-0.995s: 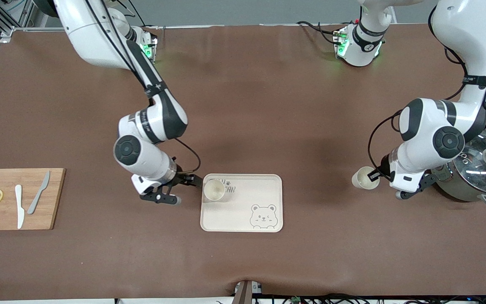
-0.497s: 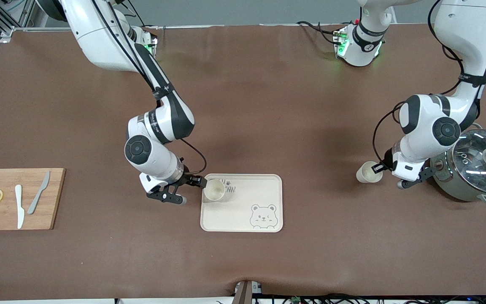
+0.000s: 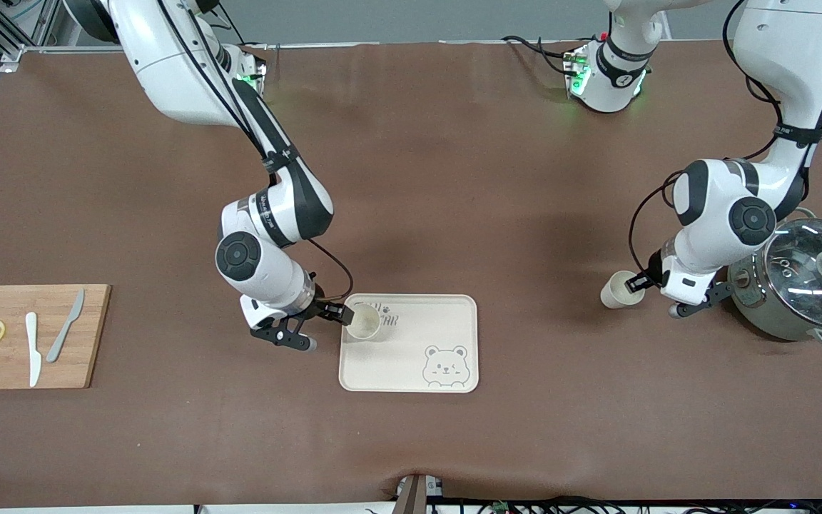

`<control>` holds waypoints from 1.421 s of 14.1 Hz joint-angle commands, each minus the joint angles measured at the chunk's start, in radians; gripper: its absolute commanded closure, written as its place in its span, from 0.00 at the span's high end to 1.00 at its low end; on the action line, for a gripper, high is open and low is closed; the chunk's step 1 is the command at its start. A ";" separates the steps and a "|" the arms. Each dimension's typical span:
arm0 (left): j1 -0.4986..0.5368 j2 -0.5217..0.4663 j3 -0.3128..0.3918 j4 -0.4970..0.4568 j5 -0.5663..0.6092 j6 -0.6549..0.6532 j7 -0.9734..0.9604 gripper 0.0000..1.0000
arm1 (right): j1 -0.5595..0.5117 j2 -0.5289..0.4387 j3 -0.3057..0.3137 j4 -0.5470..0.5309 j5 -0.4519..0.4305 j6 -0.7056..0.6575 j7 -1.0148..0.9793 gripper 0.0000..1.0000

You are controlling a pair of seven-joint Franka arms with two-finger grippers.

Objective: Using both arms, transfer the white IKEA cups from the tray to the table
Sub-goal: 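Carry the cup toward the pot while the right gripper reaches the tray, then release the cup beside the pot while the right gripper lifts the other cup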

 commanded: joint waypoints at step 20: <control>-0.002 -0.154 -0.066 0.627 0.020 -0.751 0.051 1.00 | -0.052 0.003 -0.024 0.193 -0.009 -0.328 0.056 0.00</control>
